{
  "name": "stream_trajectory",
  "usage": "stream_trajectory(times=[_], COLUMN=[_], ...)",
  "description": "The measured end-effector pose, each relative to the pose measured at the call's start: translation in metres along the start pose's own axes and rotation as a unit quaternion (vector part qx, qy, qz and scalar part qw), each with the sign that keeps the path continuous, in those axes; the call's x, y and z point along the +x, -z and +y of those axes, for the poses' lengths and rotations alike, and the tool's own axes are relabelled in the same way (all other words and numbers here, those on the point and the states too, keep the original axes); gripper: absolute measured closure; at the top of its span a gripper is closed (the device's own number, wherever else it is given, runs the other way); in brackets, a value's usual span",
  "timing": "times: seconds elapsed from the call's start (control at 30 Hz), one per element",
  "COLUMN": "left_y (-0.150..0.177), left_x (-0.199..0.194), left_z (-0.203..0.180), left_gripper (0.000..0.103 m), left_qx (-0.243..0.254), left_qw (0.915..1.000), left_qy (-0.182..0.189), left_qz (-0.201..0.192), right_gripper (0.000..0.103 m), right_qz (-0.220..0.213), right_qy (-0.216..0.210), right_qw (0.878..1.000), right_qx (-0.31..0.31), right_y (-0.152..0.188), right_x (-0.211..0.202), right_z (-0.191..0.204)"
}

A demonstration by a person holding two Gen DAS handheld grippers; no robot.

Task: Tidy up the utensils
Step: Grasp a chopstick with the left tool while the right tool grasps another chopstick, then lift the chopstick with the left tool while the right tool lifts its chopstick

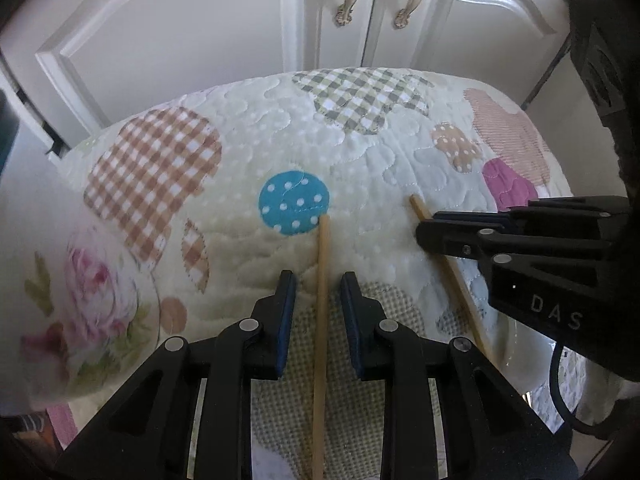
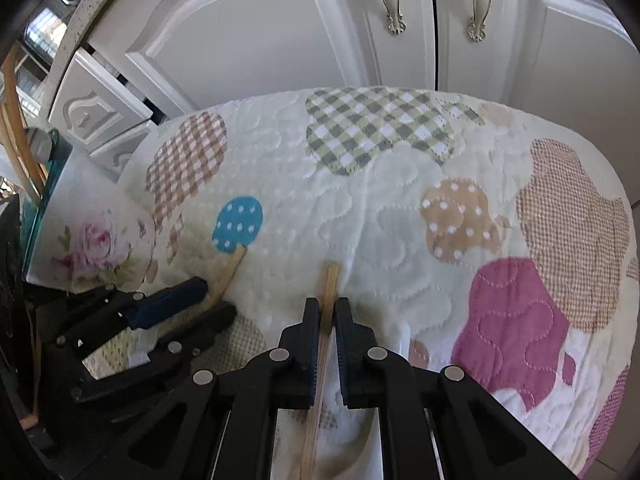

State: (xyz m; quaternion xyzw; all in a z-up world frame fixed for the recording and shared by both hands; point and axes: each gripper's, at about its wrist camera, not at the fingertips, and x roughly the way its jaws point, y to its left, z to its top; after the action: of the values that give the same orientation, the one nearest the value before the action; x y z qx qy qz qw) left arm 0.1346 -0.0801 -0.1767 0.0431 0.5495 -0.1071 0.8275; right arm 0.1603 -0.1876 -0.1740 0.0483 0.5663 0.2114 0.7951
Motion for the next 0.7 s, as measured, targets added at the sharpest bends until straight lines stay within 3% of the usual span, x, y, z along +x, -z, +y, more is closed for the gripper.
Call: stream_trajectory(times=[0.03, 0.13, 0.3, 0.47, 0.57, 0.7], left_y=[0.001, 0.012, 0.023, 0.018, 0.017, 0.020], left_x=[-0.001, -0.018, -0.071, -0.111, -0.131, -0.143], left_z=[0.002, 0.015, 0.026, 0.033, 0.033, 0.038], left_gripper=[0.098, 0.099, 0.099, 0.099, 0.099, 0.099], left_qx=[0.000, -0.018, -0.021, -0.034, -0.023, -0.025], left_qw=[0.9999, 0.9986, 0.9940, 0.9890, 0.9881, 0.9878], left_qy=[0.012, 0.050, 0.101, 0.124, 0.115, 0.110], left_qz=[0.001, 0.005, -0.037, -0.074, -0.099, -0.108], right_gripper=[0.096, 0.097, 0.097, 0.098, 0.098, 0.098], right_qz=[-0.001, -0.003, -0.040, -0.089, -0.114, -0.110], right_qy=[-0.002, -0.014, -0.047, -0.059, -0.062, -0.037], right_qw=[1.000, 1.000, 0.998, 0.994, 0.991, 0.992], right_qx=[0.001, 0.010, 0.008, -0.011, -0.028, -0.043], right_y=[0.000, 0.005, 0.016, 0.021, 0.022, 0.022], right_x=[0.000, -0.007, -0.048, -0.100, -0.125, -0.129], right_z=[0.000, -0.004, 0.000, 0.014, 0.027, 0.036])
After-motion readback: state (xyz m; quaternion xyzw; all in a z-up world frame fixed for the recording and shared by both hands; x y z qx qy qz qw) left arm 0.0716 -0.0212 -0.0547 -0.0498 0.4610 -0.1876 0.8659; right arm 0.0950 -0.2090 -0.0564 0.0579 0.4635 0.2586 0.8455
